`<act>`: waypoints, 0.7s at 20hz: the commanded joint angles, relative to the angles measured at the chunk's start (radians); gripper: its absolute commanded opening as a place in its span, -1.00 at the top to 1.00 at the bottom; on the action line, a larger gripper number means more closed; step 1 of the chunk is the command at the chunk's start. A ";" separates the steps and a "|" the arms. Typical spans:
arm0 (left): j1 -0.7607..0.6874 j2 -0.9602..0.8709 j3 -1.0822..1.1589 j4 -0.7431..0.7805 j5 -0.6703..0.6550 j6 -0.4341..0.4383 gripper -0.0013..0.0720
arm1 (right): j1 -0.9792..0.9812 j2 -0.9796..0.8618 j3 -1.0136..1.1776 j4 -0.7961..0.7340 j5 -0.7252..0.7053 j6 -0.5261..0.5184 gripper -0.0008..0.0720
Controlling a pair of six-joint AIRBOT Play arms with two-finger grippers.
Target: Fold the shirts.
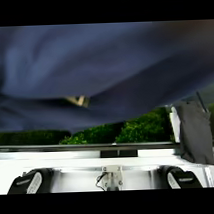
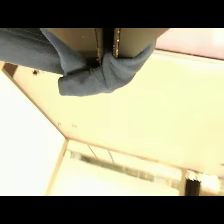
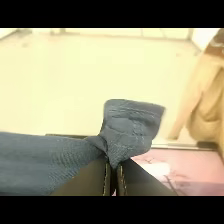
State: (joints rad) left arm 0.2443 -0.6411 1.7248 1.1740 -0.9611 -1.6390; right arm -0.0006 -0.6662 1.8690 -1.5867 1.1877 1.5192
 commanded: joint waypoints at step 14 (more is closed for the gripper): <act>-0.206 -0.813 -0.110 -0.031 0.250 0.170 0.86 | 0.000 -0.958 0.013 0.172 0.407 0.071 0.78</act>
State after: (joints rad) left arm 0.1024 -1.2488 1.5757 1.1740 -0.8173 -1.4925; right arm -0.0013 -1.4113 1.8805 -1.5009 1.5616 1.5848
